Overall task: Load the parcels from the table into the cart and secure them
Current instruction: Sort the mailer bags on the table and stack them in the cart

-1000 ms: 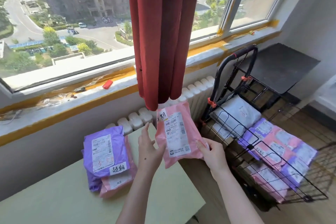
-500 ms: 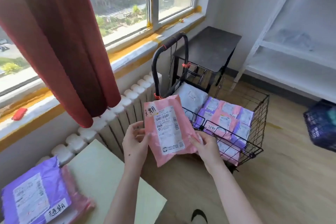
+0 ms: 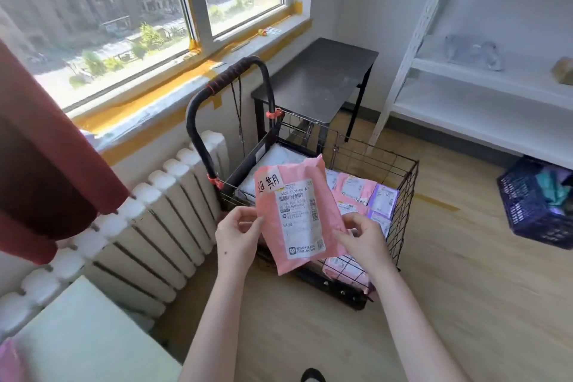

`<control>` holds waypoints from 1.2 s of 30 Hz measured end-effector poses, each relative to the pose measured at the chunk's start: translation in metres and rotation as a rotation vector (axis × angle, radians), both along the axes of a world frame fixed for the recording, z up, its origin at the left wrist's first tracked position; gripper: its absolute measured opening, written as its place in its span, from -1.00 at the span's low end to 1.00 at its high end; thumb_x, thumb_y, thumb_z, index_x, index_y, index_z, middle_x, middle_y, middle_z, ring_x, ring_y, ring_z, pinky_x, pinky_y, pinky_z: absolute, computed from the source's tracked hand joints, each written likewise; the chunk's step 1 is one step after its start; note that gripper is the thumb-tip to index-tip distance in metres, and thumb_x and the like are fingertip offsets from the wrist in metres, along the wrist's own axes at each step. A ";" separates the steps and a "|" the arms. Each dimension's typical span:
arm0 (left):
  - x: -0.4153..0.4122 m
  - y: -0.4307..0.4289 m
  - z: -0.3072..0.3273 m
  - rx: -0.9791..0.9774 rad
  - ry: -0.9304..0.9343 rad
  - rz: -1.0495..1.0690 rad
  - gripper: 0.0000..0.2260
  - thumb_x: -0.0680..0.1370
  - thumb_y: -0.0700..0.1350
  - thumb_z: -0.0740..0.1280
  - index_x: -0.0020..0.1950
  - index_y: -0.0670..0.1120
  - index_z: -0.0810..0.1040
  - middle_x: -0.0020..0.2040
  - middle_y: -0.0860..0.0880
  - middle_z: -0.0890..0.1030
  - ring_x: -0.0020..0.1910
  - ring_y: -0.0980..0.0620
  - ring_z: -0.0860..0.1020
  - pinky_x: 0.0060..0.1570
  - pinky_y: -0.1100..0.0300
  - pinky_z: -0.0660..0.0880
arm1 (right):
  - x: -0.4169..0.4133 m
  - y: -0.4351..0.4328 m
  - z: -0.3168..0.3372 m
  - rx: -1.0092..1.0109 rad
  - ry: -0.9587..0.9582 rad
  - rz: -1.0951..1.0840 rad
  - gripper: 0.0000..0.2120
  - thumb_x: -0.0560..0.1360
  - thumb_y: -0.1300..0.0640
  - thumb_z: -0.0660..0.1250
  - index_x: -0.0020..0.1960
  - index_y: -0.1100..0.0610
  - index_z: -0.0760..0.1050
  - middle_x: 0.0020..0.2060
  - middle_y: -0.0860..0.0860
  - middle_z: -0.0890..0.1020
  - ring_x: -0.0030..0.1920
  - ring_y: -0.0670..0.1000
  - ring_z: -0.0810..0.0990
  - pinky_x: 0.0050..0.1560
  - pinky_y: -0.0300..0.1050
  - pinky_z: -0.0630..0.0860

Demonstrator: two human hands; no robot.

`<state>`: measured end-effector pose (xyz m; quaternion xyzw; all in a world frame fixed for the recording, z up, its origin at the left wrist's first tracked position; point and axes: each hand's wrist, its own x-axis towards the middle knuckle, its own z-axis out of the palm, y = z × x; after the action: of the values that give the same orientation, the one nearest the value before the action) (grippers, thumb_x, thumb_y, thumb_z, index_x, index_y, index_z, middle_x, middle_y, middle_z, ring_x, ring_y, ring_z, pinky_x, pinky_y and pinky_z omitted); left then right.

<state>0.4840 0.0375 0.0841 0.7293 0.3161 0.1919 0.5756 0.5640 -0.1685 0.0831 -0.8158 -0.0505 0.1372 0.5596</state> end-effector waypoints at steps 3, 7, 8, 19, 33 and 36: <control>0.022 -0.019 -0.003 -0.006 0.014 -0.013 -0.89 0.46 -0.23 0.42 -0.21 -0.05 0.58 -0.28 0.00 0.65 -0.29 0.08 0.61 -0.31 0.28 0.48 | 0.022 -0.022 0.002 -0.127 -0.049 0.019 -0.86 0.45 0.25 0.42 -0.20 0.05 0.55 -0.29 -0.06 0.60 -0.28 -0.04 0.48 -0.25 -0.21 0.42; 0.048 -0.036 -0.008 -0.055 0.047 -0.054 -0.91 0.43 -0.17 0.43 -0.25 -0.04 0.56 -0.32 -0.14 0.66 -0.34 -0.12 0.60 -0.25 0.08 0.53 | 0.049 -0.044 0.005 -0.313 -0.128 0.025 -0.93 0.41 0.25 0.43 -0.16 0.12 0.57 -0.28 -0.02 0.63 -0.25 0.00 0.55 -0.29 -0.28 0.41; 0.053 -0.038 -0.009 -0.056 0.046 -0.060 -0.91 0.42 -0.14 0.43 -0.26 -0.03 0.56 -0.33 -0.13 0.65 -0.35 -0.12 0.59 -0.25 0.07 0.53 | 0.055 -0.047 0.006 -0.328 -0.135 0.020 -0.93 0.41 0.25 0.44 -0.16 0.13 0.57 -0.29 -0.03 0.62 -0.26 -0.01 0.55 -0.29 -0.26 0.42; 0.144 -0.022 -0.022 0.031 0.060 -0.253 -0.86 0.52 -0.25 0.38 -0.21 -0.10 0.50 -0.27 -0.03 0.60 -0.29 0.06 0.53 -0.34 0.43 0.42 | 0.113 -0.035 -0.021 -0.421 -0.091 -0.064 -0.88 0.42 0.21 0.45 -0.20 0.13 0.50 -0.34 -0.06 0.56 -0.29 0.01 0.52 -0.24 -0.13 0.46; 0.287 0.021 -0.075 0.420 0.134 -0.959 -0.90 0.54 -0.28 0.17 -0.09 -0.09 0.35 -0.24 -0.11 0.54 -0.27 -0.12 0.47 -0.32 0.07 0.40 | 0.176 0.028 -0.093 -0.394 -0.068 -0.481 -0.01 0.30 0.23 0.58 0.53 0.11 0.06 0.36 0.14 0.28 0.29 0.02 0.33 0.13 -0.16 0.34; 0.312 0.021 -0.095 0.515 0.182 -1.095 -0.97 0.57 -0.28 0.19 -0.04 -0.17 0.38 -0.19 -0.19 0.57 -0.24 -0.17 0.51 -0.25 -0.02 0.42 | 0.189 0.029 -0.108 -0.422 -0.207 -0.475 -0.04 0.26 0.20 0.61 0.51 0.10 0.16 0.30 0.15 0.35 0.32 0.09 0.33 0.22 -0.20 0.29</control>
<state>0.7963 0.0583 -0.0107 0.9149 -0.1135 -0.1248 0.3668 0.7529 -0.1397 -0.0250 -0.9124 0.1139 -0.0732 0.3864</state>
